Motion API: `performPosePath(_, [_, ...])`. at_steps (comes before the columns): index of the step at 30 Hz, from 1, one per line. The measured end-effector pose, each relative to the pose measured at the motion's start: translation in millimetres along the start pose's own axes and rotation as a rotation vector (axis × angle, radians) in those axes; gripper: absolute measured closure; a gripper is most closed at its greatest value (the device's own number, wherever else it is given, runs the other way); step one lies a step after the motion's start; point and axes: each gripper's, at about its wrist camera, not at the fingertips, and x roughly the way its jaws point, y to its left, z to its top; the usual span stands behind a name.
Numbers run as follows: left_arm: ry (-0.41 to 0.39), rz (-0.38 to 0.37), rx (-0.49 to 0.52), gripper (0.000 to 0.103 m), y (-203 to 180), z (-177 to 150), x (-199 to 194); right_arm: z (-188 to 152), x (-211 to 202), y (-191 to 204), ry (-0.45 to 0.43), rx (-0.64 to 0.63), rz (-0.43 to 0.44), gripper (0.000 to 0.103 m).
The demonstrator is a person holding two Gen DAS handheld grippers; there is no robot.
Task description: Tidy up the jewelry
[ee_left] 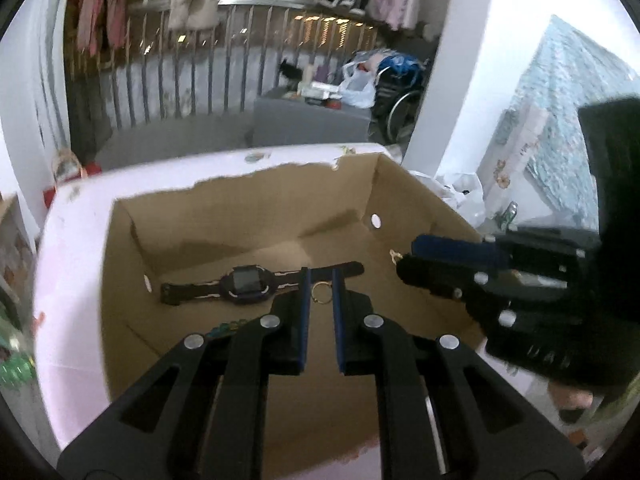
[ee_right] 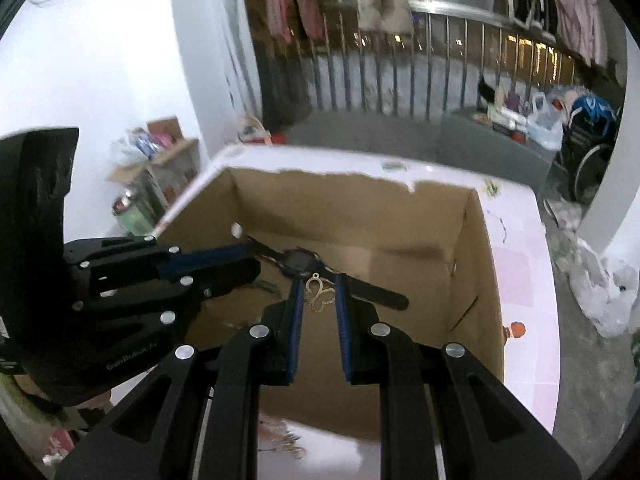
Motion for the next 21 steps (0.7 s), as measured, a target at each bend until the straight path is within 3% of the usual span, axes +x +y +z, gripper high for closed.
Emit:
performPosePath(4, [0.030, 0.020, -0.035, 0.090, 9, 1, 15, 2, 16, -5, 0.046, 0.024, -0.039, 0.086])
performPosePath(6, [0.041, 0.019, -0.048, 0.079, 11, -1, 19, 1, 18, -5, 0.058, 0.030, -0.044, 0.086])
performPosePath(8, [0.032, 0.017, -0.046, 0.075, 10, -3, 16, -1, 17, -5, 0.056, 0.036, -0.044, 0.085])
performPosePath(11, [0.009, 0.025, -0.032, 0.065, 6, -7, 9, -3, 7, -5, 0.030, 0.043, -0.045, 0.077])
performPosePath(21, [-0.046, 0.031, -0.046, 0.060, 0, -7, -15, 0, -30, 5, -0.064, 0.025, -0.051, 0.062])
